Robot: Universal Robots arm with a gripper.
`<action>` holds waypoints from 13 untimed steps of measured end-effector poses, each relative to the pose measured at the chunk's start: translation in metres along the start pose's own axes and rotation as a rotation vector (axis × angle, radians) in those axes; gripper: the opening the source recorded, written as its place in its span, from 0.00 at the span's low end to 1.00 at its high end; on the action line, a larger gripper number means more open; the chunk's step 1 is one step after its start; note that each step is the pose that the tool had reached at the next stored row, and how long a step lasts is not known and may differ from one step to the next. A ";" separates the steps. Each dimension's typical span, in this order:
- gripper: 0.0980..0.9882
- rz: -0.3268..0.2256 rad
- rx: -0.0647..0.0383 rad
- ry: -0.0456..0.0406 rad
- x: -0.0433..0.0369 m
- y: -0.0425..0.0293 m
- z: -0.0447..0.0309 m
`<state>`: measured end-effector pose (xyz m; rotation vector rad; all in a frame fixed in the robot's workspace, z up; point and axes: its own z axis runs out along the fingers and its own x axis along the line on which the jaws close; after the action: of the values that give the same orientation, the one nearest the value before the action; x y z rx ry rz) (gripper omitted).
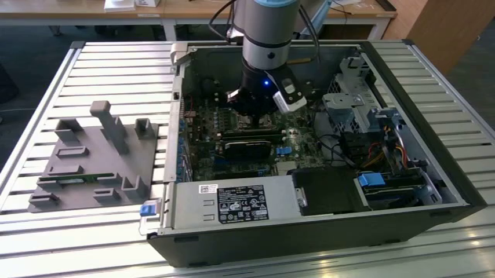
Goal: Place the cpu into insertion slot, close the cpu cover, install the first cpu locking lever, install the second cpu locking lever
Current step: 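Install the second cpu locking lever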
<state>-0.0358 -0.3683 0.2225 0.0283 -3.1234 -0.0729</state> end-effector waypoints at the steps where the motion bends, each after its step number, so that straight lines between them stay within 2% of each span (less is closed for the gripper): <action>1: 0.01 0.000 -0.001 -0.0001 0.0000 -0.0012 0.0001; 6: 0.01 0.000 -0.009 -0.0005 0.0008 -0.0053 -0.0001; 13: 0.01 0.000 -0.010 -0.0055 0.0082 -0.0059 0.0002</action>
<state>-0.0439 -0.3743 0.2221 0.0285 -3.1284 -0.0894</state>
